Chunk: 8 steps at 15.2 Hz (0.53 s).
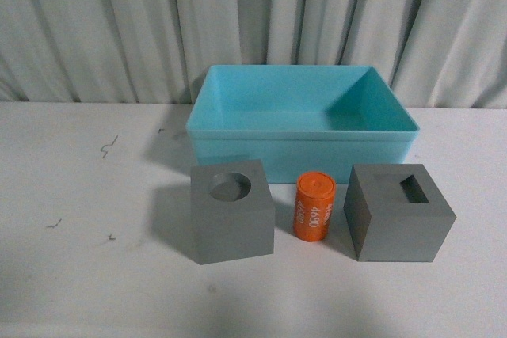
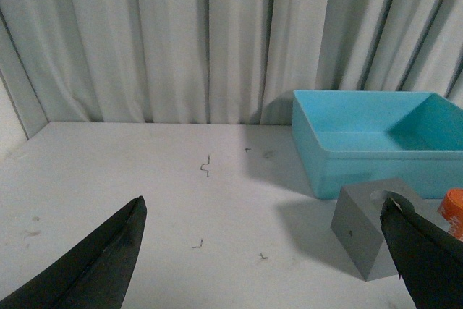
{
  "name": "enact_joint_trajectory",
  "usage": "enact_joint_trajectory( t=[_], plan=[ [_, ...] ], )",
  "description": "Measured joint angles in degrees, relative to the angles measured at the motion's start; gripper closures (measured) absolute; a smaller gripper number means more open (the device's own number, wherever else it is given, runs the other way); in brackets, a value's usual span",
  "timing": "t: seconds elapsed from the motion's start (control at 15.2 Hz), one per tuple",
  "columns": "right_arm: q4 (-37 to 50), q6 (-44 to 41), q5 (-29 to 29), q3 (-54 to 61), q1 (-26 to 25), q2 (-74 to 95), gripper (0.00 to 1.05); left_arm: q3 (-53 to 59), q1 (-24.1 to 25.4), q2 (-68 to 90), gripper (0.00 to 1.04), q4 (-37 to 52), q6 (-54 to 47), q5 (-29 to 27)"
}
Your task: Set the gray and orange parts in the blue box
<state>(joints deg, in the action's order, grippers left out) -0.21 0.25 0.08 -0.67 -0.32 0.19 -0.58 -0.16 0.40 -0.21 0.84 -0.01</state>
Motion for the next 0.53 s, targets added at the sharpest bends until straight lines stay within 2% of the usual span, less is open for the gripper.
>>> enact_joint_trajectory(
  t=[0.53],
  plan=[
    [0.0, 0.0, 0.0, 0.0, 0.0, 0.0, 0.06, 0.0, 0.0, 0.0, 0.07, 0.0, 0.0, 0.0]
  ],
)
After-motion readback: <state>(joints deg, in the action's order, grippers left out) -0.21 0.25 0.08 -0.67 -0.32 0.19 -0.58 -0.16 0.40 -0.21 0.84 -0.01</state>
